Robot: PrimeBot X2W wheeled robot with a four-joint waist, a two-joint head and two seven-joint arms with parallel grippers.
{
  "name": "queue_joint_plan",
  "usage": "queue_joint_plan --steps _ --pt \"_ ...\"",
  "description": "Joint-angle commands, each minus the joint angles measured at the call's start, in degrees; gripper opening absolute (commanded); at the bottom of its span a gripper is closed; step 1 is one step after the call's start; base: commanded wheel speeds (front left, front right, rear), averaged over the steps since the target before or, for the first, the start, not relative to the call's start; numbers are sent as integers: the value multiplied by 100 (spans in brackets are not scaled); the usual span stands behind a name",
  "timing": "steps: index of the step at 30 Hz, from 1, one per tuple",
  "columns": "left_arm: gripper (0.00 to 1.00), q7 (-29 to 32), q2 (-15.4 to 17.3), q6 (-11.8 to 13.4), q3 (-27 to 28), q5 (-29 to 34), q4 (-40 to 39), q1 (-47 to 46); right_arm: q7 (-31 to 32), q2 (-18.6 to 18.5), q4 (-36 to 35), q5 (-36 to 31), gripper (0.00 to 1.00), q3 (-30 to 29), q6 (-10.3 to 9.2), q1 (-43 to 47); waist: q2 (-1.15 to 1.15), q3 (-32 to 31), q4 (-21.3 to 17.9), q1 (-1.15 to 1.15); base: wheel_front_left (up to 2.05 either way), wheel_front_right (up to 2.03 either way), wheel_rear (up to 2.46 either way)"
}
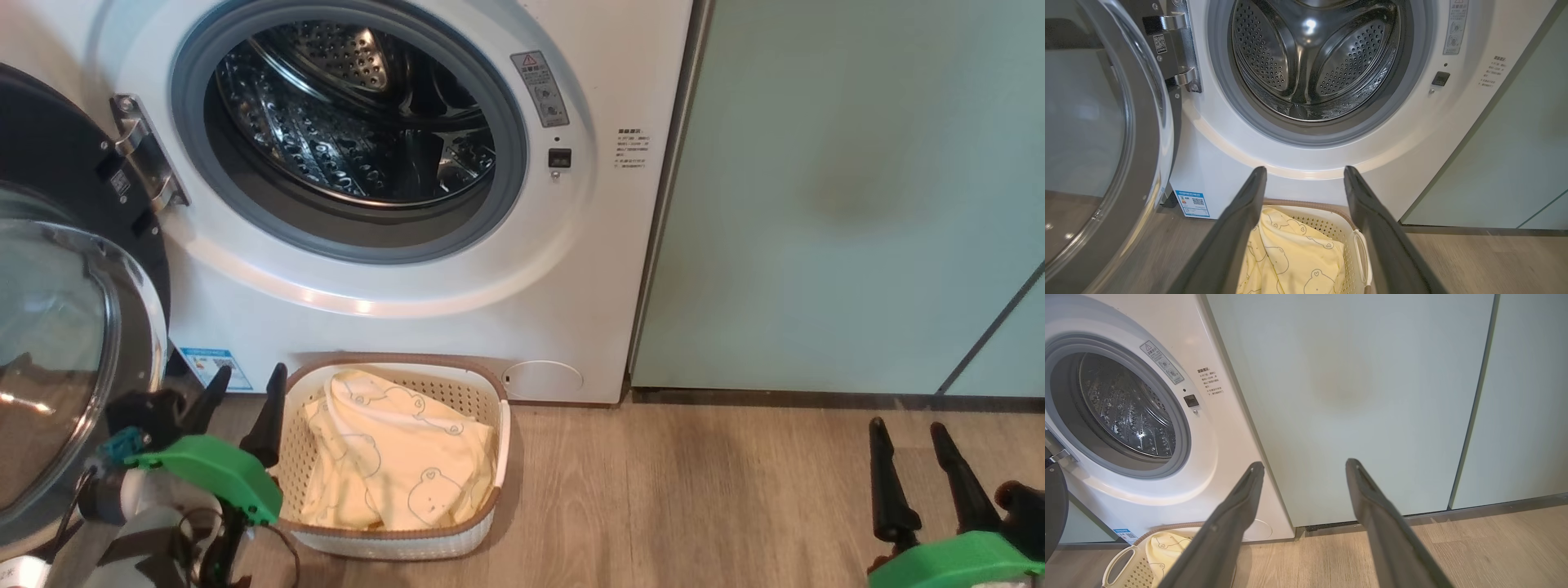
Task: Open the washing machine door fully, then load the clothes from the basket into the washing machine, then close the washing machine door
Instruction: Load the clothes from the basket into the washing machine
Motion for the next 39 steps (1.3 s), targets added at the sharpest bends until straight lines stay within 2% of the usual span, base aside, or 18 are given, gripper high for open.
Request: queue_joint_plan --steps 1,18,24,30,39 --pt "100 -61 181 -5 259 -43 -156 -319 -55 -57 -184 24 100 100 25 -168 0 6 7 -1 13 -13 0" --pt "100 -61 120 -5 252 -1 -174 -276 -55 -47 -175 28 100 110 25 -201 0 52 -1 -1 0 0 0" --pt "100 -61 64 -5 206 -20 32 -230 -55 -84 -208 38 100 192 25 -275 0 140 -151 -1 0 0 0" --pt "100 -43 11 -5 75 -110 519 -219 -55 -130 -284 38 100 262 25 -325 0 336 -428 -1 0 0 0" --pt "100 198 27 -5 -347 -474 1689 -941 -55 -156 -395 78 100 330 25 -686 0 1319 -879 -1 0 0 0"
